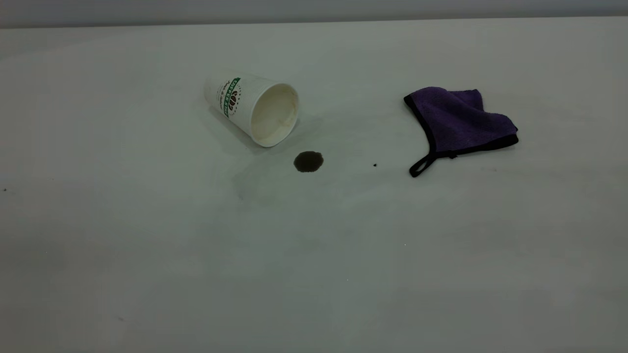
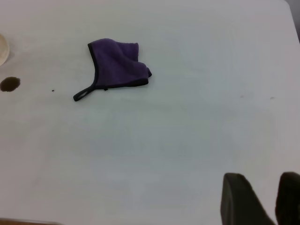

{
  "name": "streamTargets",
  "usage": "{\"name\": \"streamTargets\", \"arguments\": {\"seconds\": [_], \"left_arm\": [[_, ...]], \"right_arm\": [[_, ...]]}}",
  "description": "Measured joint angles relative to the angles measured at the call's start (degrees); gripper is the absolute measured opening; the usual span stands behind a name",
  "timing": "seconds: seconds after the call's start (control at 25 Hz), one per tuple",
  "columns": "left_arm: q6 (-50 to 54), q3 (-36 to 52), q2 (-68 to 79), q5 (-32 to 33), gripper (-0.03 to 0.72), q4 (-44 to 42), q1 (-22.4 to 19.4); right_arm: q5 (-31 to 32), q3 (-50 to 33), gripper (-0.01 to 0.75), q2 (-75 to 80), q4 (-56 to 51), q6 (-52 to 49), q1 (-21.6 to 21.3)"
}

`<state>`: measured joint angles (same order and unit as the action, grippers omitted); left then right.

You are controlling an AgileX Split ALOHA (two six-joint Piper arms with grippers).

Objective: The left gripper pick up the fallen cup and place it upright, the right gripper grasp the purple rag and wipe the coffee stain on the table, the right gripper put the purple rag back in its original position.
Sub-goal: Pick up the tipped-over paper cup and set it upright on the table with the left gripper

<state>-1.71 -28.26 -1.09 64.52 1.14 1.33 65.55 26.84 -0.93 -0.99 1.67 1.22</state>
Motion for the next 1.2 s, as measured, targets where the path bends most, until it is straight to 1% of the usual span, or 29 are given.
{"name": "streamTargets", "arguments": {"seconds": [0.76, 0.92, 1.08, 1.2], "left_arm": [[0.0, 0.0, 0.8, 0.0, 0.465, -0.3, 0.0], [1.4, -1.0, 8.9, -1.8, 0.465, -2.5, 0.0], [5.1, -4.7, 22.0, -6.6, 0.465, -7.6, 0.0], [5.6, -8.9, 33.2, -10.9, 0.498, -9.2, 0.0]], "right_arm": [[0.0, 0.0, 0.219, 0.0, 0.0, 0.0, 0.0], [0.0, 0.0, 0.219, 0.0, 0.0, 0.0, 0.0], [0.0, 0.0, 0.219, 0.0, 0.0, 0.0, 0.0], [0.0, 0.0, 0.219, 0.0, 0.0, 0.0, 0.0]]}}
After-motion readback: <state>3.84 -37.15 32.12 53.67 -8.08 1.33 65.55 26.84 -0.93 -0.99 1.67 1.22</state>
